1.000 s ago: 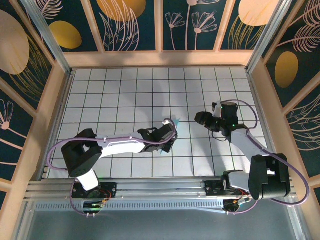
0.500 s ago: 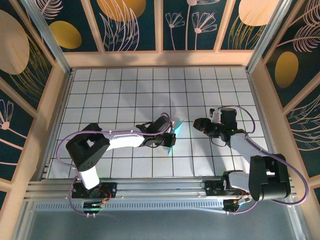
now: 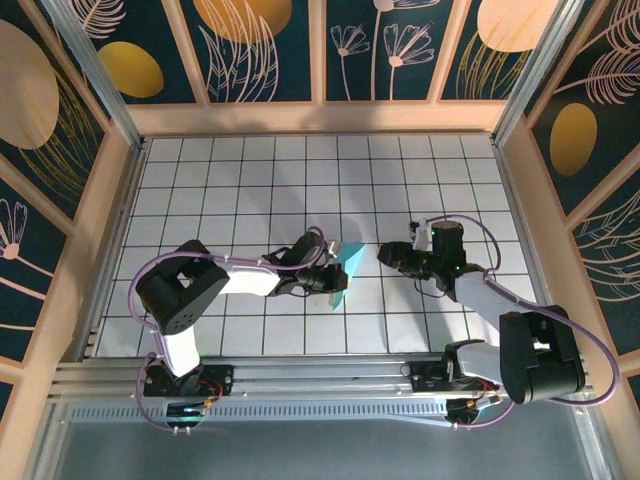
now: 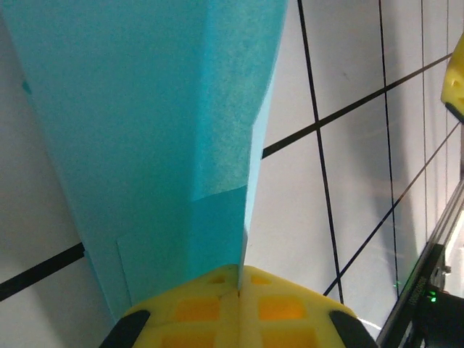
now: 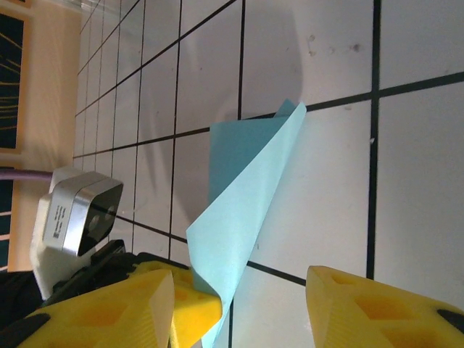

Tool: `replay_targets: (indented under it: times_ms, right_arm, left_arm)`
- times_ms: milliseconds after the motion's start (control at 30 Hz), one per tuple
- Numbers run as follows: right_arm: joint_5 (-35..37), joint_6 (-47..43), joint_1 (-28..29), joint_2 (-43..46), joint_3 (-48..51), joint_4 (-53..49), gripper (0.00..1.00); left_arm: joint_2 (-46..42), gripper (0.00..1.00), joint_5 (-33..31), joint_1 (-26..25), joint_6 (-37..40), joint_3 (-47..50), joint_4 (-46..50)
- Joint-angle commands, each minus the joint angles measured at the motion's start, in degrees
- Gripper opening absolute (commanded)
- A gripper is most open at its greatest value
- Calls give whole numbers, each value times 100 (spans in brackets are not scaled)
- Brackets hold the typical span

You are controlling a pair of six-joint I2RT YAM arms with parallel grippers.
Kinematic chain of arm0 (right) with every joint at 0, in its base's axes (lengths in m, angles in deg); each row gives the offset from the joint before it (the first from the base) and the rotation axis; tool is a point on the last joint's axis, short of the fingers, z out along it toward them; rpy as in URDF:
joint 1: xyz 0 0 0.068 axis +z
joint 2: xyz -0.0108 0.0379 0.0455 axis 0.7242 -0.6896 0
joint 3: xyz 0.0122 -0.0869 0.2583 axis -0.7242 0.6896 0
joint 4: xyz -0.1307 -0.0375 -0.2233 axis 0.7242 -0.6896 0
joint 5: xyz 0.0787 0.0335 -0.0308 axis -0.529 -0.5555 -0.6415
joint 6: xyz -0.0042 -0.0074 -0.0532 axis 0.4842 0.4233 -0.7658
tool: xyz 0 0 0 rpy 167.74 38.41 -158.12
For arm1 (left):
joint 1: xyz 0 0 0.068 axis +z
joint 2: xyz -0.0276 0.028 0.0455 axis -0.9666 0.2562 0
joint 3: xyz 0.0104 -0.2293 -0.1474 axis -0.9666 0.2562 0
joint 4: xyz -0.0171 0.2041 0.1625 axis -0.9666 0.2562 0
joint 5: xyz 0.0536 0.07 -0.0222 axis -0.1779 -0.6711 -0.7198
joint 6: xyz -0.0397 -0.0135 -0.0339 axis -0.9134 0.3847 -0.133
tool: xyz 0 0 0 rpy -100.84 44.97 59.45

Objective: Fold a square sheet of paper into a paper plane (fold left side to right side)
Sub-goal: Fold the wing for the fifth time at the center of the table.

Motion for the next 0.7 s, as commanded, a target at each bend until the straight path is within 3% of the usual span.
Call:
replay_targets:
  times_ms: [0, 333, 667]
  right_arm:
    - [2, 202, 157, -87, 89, 382, 51]
    - [261, 780, 657, -360, 136, 1052, 45]
    - [572, 1528, 889, -781, 169, 1767, 46]
  left_arm:
    - [-95, 0, 301, 75, -315, 180, -700]
    - [-179, 0, 701, 343, -860, 720, -1834]
    - [-59, 0, 1066, 496, -1139, 919, -2523]
